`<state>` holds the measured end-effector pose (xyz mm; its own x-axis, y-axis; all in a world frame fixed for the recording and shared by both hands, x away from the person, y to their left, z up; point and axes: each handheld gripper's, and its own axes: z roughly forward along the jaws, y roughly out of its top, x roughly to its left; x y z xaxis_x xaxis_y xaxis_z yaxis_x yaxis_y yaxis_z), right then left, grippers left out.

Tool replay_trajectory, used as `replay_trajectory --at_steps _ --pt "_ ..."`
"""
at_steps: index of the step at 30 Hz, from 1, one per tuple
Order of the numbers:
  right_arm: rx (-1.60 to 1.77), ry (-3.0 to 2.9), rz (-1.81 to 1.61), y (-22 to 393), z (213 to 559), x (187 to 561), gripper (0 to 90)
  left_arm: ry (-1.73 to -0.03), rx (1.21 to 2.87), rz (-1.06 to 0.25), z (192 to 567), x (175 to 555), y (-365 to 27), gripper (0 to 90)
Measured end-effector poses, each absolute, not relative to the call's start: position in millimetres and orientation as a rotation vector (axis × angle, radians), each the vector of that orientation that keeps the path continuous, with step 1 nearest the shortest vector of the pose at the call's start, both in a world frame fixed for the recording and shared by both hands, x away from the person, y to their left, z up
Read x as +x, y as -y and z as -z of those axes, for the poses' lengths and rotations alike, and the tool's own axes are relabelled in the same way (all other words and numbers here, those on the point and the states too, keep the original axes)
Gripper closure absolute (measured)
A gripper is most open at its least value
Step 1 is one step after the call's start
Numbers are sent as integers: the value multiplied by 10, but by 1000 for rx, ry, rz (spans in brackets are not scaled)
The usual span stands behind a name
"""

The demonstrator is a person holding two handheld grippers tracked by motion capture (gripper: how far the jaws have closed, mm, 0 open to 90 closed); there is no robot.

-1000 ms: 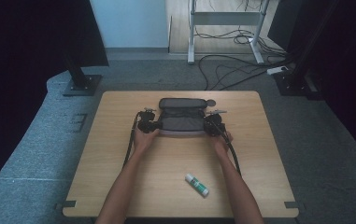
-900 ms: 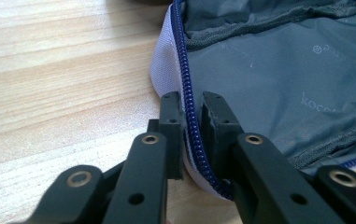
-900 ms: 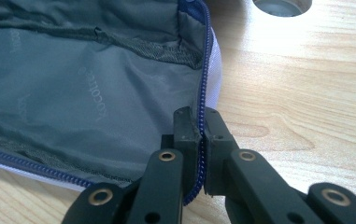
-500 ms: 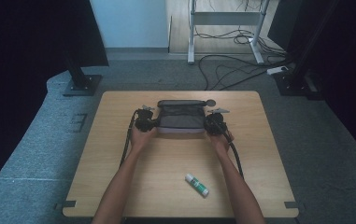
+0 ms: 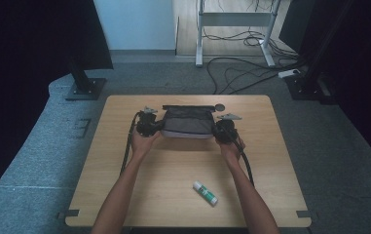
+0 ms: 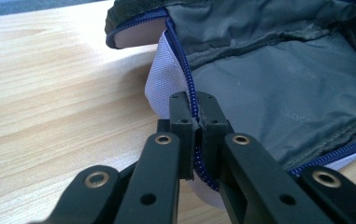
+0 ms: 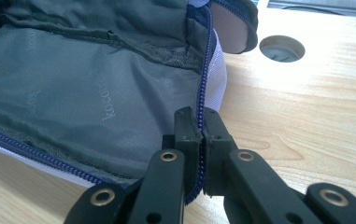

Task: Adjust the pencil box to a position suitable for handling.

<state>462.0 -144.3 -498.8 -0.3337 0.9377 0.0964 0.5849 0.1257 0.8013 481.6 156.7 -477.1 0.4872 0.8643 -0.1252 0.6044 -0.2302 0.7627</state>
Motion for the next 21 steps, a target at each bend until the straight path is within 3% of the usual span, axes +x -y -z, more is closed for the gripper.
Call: replay_trajectory --at_steps 21 --pt "1416 -1990 -1118 1395 4852 4471 863 -1172 1943 -420 4623 4627 -1666 870"
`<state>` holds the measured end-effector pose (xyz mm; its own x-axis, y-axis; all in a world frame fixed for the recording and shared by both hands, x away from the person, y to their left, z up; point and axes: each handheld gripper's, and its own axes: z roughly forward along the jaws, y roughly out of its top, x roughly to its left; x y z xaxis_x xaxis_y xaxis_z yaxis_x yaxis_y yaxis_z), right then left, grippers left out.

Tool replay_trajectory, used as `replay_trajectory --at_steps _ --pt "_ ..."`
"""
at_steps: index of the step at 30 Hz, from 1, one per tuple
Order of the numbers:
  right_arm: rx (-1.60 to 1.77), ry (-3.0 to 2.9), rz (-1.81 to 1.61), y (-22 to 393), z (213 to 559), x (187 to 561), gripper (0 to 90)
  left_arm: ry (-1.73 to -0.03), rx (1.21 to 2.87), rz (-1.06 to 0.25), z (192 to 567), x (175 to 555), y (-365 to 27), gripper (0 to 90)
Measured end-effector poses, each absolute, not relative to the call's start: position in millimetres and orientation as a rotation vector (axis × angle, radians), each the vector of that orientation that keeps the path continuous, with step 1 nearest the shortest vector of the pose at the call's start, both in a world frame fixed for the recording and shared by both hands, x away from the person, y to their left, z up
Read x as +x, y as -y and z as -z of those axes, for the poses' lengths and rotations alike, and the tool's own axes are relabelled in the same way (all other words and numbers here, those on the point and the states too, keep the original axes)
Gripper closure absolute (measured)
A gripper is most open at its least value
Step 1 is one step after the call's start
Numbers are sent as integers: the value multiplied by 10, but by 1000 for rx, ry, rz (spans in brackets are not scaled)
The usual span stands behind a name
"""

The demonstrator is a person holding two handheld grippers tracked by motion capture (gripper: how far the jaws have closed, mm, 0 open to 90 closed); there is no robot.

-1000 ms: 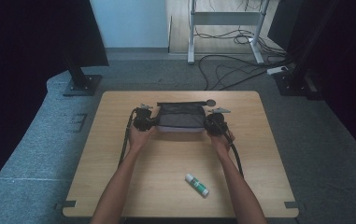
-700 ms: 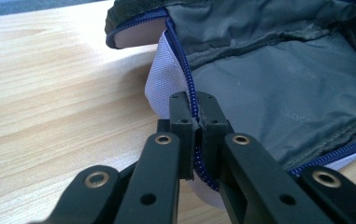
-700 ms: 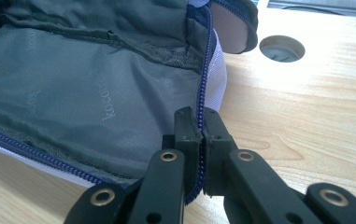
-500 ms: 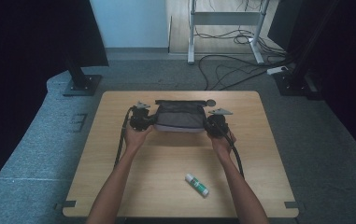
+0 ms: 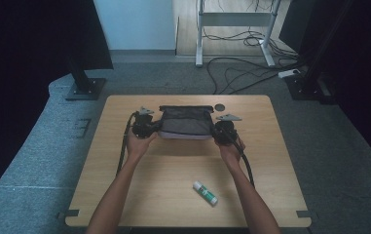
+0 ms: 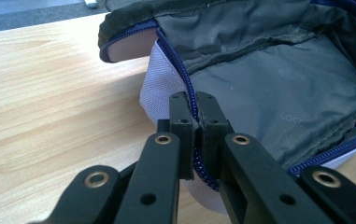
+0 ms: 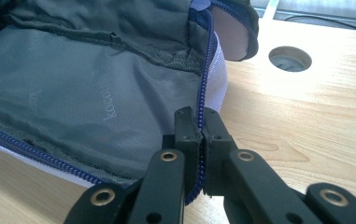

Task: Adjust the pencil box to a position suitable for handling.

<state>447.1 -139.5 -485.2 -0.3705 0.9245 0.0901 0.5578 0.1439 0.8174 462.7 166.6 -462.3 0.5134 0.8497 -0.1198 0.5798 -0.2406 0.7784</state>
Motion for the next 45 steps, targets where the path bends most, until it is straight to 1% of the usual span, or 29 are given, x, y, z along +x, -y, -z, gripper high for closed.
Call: replay_trajectory --at_steps 11,29,45 --pt "1360 -2008 -1115 1278 4802 4358 864 -1162 1927 -420 4593 4497 -1786 870" --pt "1320 -2003 -1123 1335 4790 4111 864 -1118 1932 -384 4614 4301 -1770 871" --pt "1318 -2020 -1136 1386 4828 3977 864 -1092 1950 -345 4698 4161 -1779 870"
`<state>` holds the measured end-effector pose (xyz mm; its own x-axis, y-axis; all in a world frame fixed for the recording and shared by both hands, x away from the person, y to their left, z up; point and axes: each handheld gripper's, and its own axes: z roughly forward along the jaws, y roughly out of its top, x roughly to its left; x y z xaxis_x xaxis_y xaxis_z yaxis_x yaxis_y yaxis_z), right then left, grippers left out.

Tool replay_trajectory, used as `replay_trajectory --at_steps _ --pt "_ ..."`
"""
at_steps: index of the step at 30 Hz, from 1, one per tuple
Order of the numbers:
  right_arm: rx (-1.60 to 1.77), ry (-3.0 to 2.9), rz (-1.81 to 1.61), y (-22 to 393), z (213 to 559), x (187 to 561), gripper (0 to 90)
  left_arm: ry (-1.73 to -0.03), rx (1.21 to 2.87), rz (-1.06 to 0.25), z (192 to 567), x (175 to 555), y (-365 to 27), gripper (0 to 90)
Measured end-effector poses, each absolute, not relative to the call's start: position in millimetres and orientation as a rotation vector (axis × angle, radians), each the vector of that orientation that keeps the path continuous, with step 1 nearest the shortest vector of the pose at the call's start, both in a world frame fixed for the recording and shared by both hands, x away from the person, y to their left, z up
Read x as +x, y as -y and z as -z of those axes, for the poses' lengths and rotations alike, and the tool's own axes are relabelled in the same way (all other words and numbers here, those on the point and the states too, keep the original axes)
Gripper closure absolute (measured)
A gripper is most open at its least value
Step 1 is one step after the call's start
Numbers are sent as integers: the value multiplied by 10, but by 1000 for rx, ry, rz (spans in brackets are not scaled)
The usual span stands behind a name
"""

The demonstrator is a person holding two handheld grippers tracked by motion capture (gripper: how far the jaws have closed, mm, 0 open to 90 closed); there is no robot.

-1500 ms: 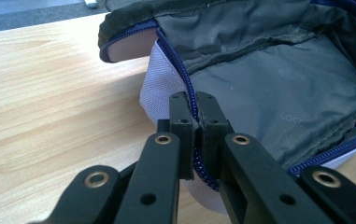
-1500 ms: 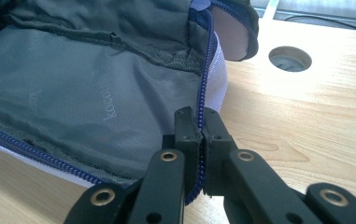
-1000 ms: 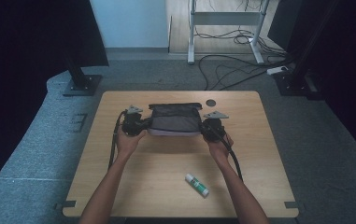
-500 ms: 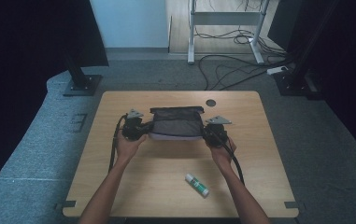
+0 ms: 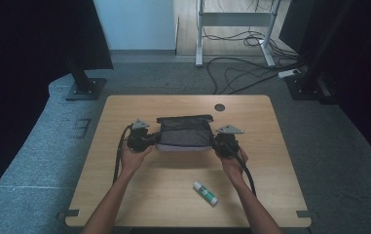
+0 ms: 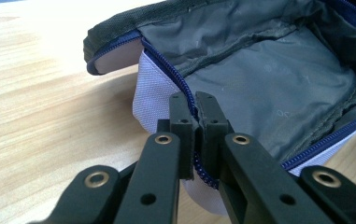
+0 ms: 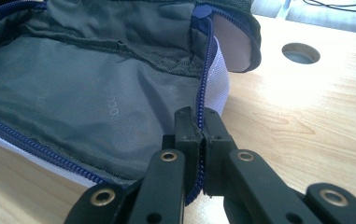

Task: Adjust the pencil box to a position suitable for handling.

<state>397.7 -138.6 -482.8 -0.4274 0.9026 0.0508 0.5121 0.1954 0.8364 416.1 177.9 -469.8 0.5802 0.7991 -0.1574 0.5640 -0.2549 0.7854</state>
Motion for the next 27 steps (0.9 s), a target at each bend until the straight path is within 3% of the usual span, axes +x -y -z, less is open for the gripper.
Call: replay_trajectory --at_steps 10,27 --pt "1312 -2032 -1137 1432 4902 3830 863 -1074 1971 -323 4805 4037 -1751 869" --pt "1391 -2133 -1057 1415 5341 3859 834 -1152 2048 -259 5220 4125 -1692 840"
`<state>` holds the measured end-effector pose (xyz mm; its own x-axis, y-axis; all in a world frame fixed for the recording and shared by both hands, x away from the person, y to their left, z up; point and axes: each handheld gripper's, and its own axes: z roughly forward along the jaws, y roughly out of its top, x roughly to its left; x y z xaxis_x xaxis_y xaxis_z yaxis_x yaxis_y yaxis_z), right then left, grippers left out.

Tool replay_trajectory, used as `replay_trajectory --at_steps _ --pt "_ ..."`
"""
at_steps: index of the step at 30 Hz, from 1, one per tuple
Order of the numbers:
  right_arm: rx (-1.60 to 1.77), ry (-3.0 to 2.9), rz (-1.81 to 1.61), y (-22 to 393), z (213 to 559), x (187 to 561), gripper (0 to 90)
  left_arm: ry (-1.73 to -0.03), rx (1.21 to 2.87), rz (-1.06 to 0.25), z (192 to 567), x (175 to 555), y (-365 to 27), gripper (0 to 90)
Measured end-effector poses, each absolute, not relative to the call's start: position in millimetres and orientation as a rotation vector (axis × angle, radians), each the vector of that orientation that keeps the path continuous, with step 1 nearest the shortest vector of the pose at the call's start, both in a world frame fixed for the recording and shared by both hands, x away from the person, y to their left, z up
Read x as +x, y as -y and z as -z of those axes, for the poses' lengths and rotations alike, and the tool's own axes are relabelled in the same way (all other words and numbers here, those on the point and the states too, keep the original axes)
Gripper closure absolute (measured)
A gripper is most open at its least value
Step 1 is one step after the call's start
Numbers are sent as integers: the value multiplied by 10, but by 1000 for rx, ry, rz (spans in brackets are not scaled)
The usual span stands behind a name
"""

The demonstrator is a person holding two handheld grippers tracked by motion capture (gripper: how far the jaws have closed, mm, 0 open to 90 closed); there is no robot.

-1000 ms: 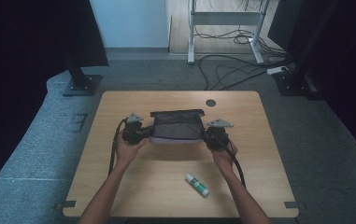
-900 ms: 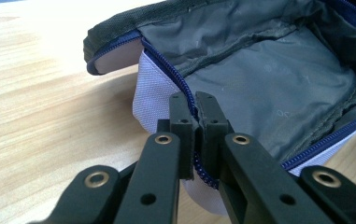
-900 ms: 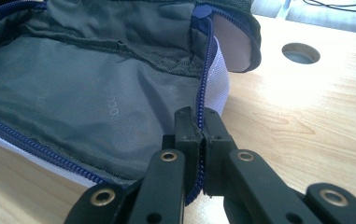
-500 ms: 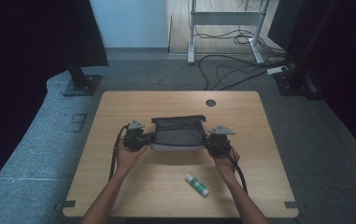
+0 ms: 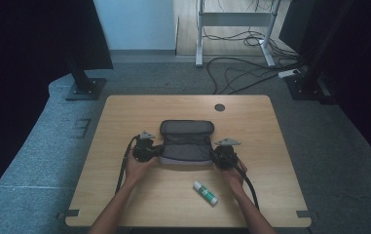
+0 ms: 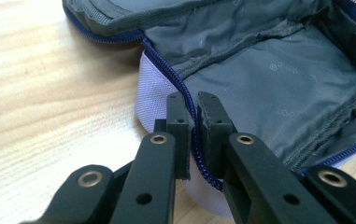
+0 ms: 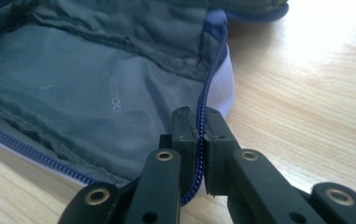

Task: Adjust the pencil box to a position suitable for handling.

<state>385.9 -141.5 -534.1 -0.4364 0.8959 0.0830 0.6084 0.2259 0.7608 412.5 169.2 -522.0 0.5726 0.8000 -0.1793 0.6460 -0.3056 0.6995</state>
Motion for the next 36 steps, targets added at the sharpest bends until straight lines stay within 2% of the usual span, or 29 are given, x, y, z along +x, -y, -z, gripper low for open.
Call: replay_trajectory --at_steps 4,6,7,8,10,15,20,36 --pt "1372 -2137 -1054 1400 5358 3845 802 -1165 2038 -247 5245 4122 -1693 806" --pt "1368 -2137 -1048 1398 5357 3840 772 -1165 2035 -261 5237 4114 -1688 744" --pt "1366 -2134 -1045 1396 5355 3836 748 -1170 2029 -267 5233 4111 -1682 678" --pt "1362 -2128 -1044 1395 5351 3831 719 -1178 2030 -267 5230 4113 -1674 573" --pt "1360 -2106 -1041 1396 5337 3819 617 -1189 2030 -271 5227 4109 -1661 405" --pt "1354 -2064 -1094 1424 5270 3792 485 -1180 2014 -303 5188 4077 -1652 217" --pt "1321 -2040 -1162 1452 5175 3737 446 -1141 1991 -341 5098 4001 -1661 173" --pt "1255 -2041 -1305 1682 5093 3394 392 -1102 1927 -333 4999 3621 -1930 180"
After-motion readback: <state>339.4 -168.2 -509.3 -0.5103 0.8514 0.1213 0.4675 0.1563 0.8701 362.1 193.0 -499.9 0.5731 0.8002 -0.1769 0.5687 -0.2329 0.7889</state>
